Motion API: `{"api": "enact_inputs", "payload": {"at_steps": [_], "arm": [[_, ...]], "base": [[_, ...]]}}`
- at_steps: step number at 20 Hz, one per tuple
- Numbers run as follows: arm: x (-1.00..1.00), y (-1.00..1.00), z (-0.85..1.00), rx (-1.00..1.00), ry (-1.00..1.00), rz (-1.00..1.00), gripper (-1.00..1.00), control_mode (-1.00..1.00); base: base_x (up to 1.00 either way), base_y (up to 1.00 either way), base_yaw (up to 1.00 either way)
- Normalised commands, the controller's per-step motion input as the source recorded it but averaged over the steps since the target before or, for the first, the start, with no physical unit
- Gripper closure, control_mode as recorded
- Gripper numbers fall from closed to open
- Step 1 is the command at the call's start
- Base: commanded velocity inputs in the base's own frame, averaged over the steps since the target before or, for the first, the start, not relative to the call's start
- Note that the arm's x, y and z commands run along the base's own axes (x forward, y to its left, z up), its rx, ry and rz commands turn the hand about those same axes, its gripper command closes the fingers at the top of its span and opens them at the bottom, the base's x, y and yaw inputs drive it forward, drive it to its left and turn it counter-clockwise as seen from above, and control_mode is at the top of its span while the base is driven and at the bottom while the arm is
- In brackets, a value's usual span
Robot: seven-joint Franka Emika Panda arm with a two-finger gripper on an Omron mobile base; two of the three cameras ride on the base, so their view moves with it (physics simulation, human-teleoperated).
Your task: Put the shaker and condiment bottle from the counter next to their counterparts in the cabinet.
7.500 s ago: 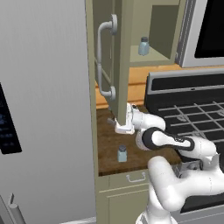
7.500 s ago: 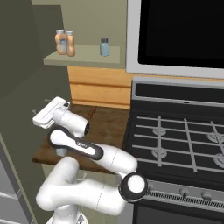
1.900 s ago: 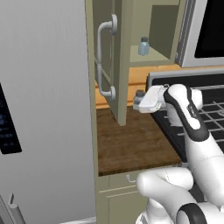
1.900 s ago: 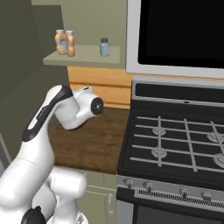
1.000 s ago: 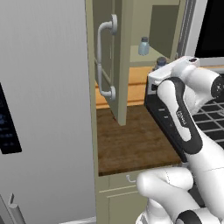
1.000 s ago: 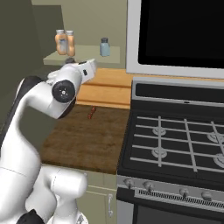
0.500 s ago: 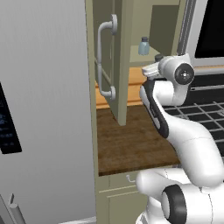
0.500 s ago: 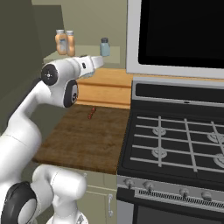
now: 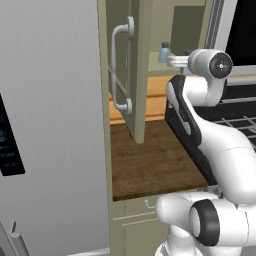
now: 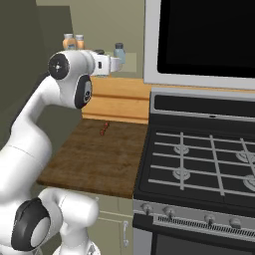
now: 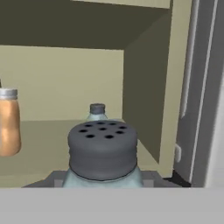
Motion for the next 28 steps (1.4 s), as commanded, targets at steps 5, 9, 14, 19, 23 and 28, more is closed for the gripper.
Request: {"api": "enact_inputs", "payload": {"at_steps": [5, 9, 14, 19, 23, 28], "arm": [[0.00, 0.00, 0.00, 0.00, -0.12, 0.00, 1.00, -1.00], [0.26, 0.00, -0.18, 0.00, -0.36, -0.06, 1.00, -1.00], [0.07, 0.00, -0.09, 0.00, -0.14, -0.04, 1.00, -1.00], [0.32, 0.17, 0.00, 0.00, 0.11, -0.02, 1.00, -1.00], [0.60, 0.17, 0.07, 0.00, 0.17, 0.00, 1.00, -1.00], [0.48, 0.02, 0.08, 0.05, 0.09, 0.00, 1.00, -1.00]], "base": [[0.00, 0.00, 0.00], [0.00, 0.00, 0.00], [0.00, 0.00, 0.00], [0.00, 0.00, 0.00], [0.00, 0.00, 0.00], [0.00, 0.00, 0.00]]}}
